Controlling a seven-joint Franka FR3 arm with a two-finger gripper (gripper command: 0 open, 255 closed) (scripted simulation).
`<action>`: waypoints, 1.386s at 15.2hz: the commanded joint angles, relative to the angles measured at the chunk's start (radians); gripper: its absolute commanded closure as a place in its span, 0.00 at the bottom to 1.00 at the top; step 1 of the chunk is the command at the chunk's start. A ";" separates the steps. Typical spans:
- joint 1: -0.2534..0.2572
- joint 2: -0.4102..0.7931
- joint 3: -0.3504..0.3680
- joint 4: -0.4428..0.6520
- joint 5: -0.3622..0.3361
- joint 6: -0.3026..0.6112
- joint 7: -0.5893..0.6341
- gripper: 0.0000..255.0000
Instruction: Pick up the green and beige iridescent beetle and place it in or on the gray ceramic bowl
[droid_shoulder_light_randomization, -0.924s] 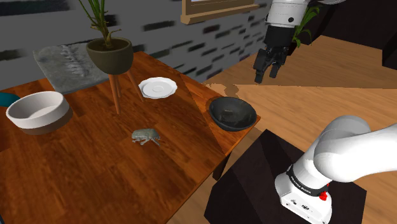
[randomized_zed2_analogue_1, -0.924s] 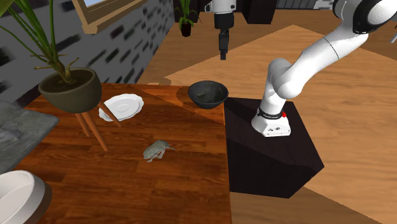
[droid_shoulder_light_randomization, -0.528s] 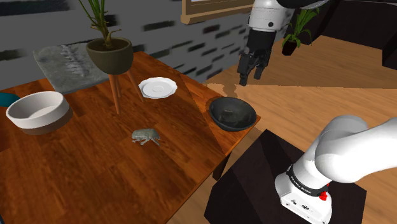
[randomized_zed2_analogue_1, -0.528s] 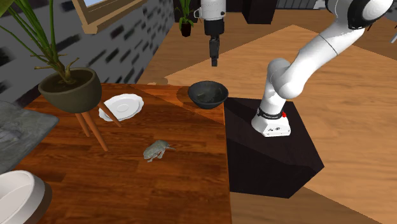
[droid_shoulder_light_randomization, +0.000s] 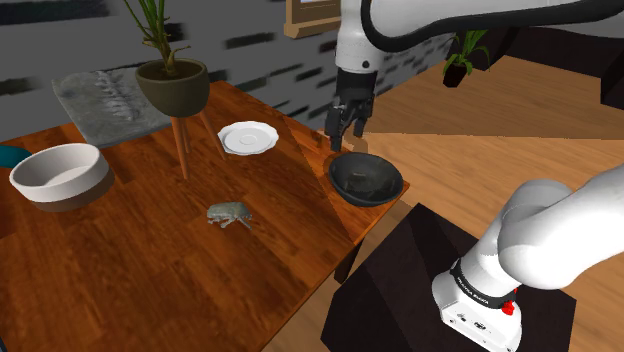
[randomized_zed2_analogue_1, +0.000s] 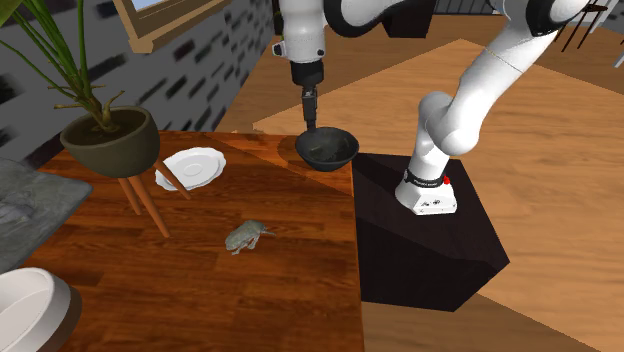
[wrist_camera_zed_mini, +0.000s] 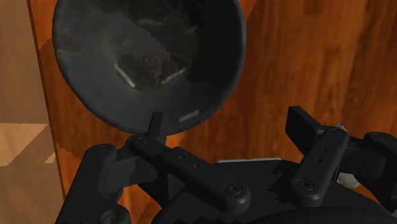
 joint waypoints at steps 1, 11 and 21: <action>0.016 0.063 0.030 0.031 -0.003 0.040 0.009 0.00; 0.087 0.378 0.156 0.231 -0.092 0.181 0.064 0.00; 0.202 0.723 0.228 0.527 -0.273 0.221 0.141 0.00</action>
